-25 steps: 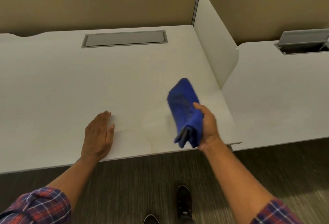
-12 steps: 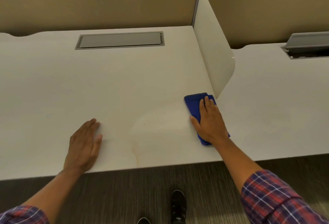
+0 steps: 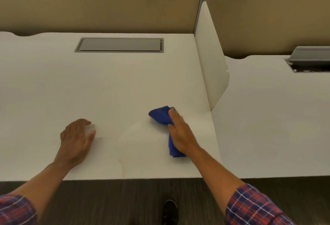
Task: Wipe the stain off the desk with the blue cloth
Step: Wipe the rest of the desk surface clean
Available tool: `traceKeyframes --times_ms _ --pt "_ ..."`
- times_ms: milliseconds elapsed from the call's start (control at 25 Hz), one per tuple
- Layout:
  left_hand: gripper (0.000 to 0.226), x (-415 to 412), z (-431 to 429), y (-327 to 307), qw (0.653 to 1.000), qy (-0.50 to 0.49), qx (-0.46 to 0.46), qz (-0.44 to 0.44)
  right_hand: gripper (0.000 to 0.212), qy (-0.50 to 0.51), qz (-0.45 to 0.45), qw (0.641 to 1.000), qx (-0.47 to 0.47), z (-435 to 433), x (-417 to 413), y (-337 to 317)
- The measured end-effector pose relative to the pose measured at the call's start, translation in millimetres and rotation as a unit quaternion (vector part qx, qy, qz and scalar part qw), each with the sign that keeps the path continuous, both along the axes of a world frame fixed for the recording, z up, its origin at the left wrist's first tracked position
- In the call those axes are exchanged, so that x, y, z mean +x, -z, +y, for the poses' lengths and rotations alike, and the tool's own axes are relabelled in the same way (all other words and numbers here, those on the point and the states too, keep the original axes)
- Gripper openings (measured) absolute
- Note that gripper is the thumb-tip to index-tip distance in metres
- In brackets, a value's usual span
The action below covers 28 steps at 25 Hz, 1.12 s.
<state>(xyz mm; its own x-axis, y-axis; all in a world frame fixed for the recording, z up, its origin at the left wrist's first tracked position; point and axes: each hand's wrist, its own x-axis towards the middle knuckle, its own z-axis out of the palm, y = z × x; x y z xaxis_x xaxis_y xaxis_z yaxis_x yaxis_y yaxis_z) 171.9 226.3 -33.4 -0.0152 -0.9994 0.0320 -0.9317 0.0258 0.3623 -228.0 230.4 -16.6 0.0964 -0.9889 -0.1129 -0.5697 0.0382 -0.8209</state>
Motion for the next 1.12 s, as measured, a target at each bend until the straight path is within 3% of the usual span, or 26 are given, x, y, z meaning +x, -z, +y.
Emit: traceKeyframes --times_ms 80,160,280,360,480,720,1120 --pt "0.065 -3.5 -10.7 0.6 1.000 -0.010 -0.001 0.011 0.056 0.153 -0.111 0.982 -0.011 -24.5 -27.2 -12.4" --pt "0.070 -6.6 -14.5 7.2 1.000 -0.010 0.014 0.000 0.057 0.218 -0.091 0.970 -0.061 -54.2 -61.2 -23.3" --pt "0.073 -5.3 -12.9 17.2 0.999 -0.006 0.018 -0.034 0.061 0.116 0.110 0.985 -0.068 -92.6 -89.1 -20.6" --pt "0.070 -4.5 -13.2 18.0 0.999 -0.005 0.013 -0.038 0.066 0.035 0.287 0.957 -0.029 -103.5 -86.8 -1.5" --pt "0.067 -4.6 -15.3 16.7 0.999 -0.004 0.006 -0.040 0.072 0.017 0.386 0.922 -0.035 -108.0 -66.3 17.4" --pt "0.067 -7.2 -15.2 13.4 0.999 -0.001 0.009 -0.045 0.069 -0.022 0.405 0.912 -0.065 -122.5 -27.1 21.4" --pt "0.073 -5.3 -15.2 16.7 0.997 0.021 0.031 -0.073 0.070 -0.160 0.350 0.919 -0.088 -94.5 61.4 20.3"
